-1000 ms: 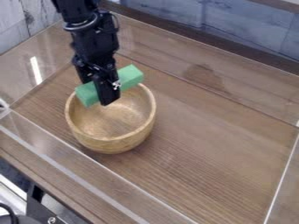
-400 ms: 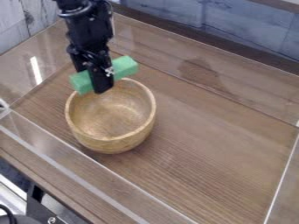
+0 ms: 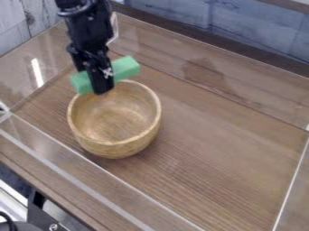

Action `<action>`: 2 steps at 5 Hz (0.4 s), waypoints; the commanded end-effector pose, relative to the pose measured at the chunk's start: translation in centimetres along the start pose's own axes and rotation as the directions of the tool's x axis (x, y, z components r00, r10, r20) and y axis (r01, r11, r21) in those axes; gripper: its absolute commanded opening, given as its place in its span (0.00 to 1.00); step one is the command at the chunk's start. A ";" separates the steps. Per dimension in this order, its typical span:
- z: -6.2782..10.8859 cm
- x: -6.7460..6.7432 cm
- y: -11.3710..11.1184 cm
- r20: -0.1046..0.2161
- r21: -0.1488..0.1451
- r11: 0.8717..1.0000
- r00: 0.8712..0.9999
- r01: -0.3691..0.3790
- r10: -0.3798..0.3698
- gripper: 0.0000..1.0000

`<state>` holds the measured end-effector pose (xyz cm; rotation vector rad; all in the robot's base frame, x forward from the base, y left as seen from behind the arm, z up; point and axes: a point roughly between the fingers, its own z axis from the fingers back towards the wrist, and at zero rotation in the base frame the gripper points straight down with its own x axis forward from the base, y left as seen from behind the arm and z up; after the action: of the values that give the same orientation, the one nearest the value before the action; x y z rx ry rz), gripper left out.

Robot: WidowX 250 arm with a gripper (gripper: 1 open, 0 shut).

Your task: Move green stick from inside the wooden bowl to the table next to it

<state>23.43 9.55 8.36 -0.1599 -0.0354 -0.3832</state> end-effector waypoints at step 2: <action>-0.5 0.9 0.3 0.013 0.015 0.998 0.998 0.054 -0.054 0.00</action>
<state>23.79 8.95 6.94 -0.1734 -0.0229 -0.4299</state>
